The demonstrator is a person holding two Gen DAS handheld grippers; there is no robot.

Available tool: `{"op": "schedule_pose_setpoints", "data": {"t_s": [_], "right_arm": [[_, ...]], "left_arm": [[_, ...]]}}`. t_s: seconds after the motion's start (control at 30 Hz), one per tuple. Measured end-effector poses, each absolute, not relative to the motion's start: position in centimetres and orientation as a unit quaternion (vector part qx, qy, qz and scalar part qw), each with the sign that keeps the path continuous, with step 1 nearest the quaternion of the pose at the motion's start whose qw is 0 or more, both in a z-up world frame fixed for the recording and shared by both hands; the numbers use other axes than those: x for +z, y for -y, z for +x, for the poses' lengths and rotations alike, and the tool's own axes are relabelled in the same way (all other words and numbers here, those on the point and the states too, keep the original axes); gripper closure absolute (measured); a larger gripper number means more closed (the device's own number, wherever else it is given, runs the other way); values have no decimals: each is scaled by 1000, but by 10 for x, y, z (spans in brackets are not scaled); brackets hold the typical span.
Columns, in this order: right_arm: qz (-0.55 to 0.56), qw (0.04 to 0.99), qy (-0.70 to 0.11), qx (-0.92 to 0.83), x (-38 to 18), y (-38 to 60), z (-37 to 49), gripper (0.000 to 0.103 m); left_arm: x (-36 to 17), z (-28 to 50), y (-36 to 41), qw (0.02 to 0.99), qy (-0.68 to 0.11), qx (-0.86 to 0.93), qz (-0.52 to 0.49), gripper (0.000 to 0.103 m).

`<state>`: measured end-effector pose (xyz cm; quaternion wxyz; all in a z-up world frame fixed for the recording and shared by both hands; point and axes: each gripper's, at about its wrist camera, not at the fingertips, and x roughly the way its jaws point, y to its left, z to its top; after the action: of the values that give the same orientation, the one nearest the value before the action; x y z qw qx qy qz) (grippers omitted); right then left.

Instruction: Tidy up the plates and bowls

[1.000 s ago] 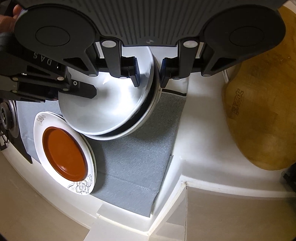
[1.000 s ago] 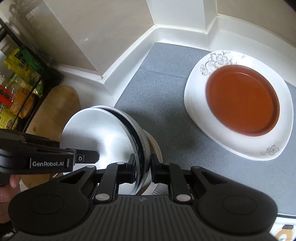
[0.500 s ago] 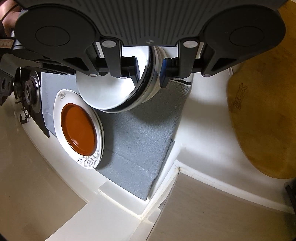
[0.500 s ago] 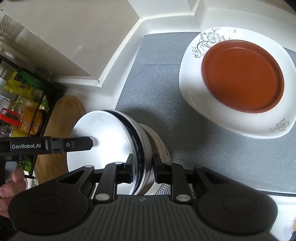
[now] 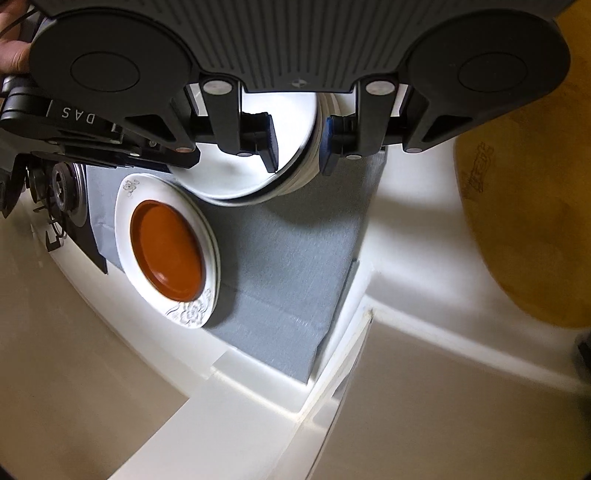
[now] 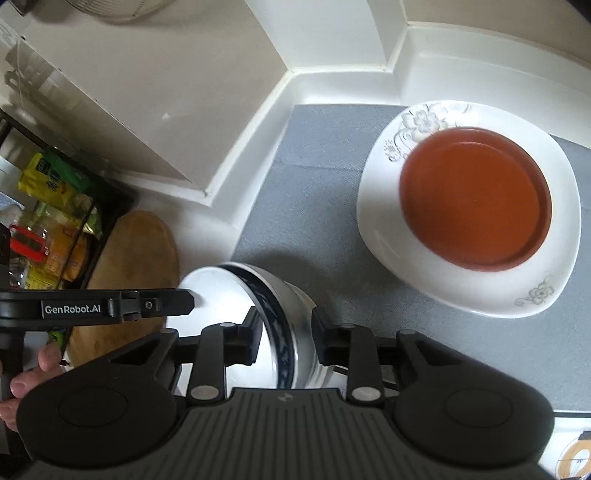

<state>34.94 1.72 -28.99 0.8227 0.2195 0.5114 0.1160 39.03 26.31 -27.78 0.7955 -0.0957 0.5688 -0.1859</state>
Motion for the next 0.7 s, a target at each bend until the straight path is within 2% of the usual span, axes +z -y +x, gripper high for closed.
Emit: {"op": "schedule_pose_setpoints", "data": {"t_s": [0.13,0.27,0.37,0.5,0.57,0.63,0.67,0.7], "right_arm": [[193,830,-508,126,-288,-22,352,77],[217,819,-518,121,-300,-14,357,86],[225,818,-515,122,-304,-14,355,86],[223,819,-515,123,-305,-15,355,85],[238,813,-517,121,-308,-13,356,81],[250,804,-527,113,-312,-11,355,74],[254,803,-528,111,-314,-11,352,65],[259,801,-527,113,-316,-11,350,60]], "left_arm": [[-278,390,-264,798,-563,-195,-95,78],[-294,400,-269,777,-588,-189,-125,78],[-302,404,-275,764,-598,-190,-152,78],[-302,403,-271,771,-593,-193,-127,74],[-301,402,-266,773,-599,-184,-102,71],[-298,399,-260,780,-597,-177,-68,64],[-297,396,-257,786,-591,-174,-53,63],[-297,394,-254,790,-587,-171,-42,62]]}}
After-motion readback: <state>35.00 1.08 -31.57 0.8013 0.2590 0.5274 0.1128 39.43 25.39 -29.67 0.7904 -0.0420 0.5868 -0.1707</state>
